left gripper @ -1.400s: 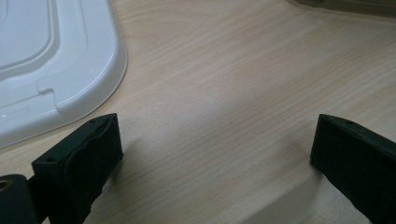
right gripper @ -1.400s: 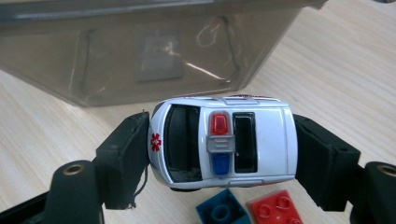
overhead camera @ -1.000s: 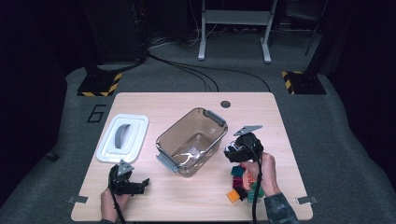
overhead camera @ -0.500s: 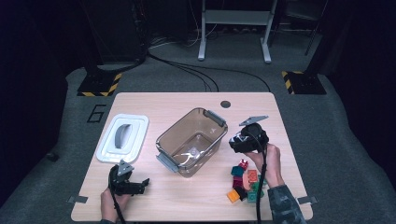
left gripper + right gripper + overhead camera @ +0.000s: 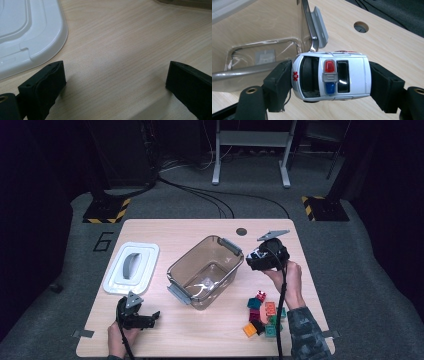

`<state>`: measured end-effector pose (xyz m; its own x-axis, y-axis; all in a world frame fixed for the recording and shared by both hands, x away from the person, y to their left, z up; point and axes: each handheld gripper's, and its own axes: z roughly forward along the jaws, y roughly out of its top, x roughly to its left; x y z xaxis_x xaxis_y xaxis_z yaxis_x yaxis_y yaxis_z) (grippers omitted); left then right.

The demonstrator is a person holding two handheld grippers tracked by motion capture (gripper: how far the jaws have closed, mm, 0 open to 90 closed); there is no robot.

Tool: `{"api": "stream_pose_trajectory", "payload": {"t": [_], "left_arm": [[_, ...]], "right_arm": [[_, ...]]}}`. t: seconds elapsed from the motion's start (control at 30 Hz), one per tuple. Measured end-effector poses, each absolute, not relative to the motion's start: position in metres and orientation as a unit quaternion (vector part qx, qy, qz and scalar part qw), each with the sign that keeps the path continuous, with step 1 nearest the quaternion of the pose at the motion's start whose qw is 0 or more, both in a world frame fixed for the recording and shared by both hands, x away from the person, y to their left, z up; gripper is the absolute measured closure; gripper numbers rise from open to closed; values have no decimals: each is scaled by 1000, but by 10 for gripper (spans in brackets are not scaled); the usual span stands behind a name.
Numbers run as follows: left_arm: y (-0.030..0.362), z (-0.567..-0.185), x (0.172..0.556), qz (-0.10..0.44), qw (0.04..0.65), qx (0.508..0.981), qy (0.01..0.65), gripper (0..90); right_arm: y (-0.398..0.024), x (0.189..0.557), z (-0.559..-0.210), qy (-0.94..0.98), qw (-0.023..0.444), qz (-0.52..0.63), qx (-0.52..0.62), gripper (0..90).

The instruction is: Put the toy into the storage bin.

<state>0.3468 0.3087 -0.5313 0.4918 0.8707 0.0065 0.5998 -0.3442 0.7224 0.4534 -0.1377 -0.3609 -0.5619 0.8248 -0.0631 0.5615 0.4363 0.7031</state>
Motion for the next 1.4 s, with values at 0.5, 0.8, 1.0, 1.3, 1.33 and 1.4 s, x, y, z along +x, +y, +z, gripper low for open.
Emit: {"api": "stream_pose_trajectory", "payload": {"t": [0.5, 0.8, 1.0, 1.3, 1.33, 1.4], "left_arm": [[309, -531, 347, 200, 337, 795, 464, 24], [309, -531, 347, 200, 337, 795, 463, 25], [309, -531, 347, 201, 338, 794, 463, 25], [309, -531, 347, 201, 338, 795, 462, 25], [309, -531, 346, 200, 337, 795, 464, 24], [309, -531, 347, 199, 337, 795, 464, 25]], "right_arm": [[-101, 467, -345, 835, 188, 340, 390, 251], [-77, 471, -361, 856, 164, 327, 366, 250], [-68, 470, -367, 864, 157, 317, 360, 249], [-61, 471, -377, 874, 155, 297, 351, 248], [-60, 471, -378, 875, 154, 296, 350, 247], [-59, 471, -379, 876, 153, 293, 352, 248]]}}
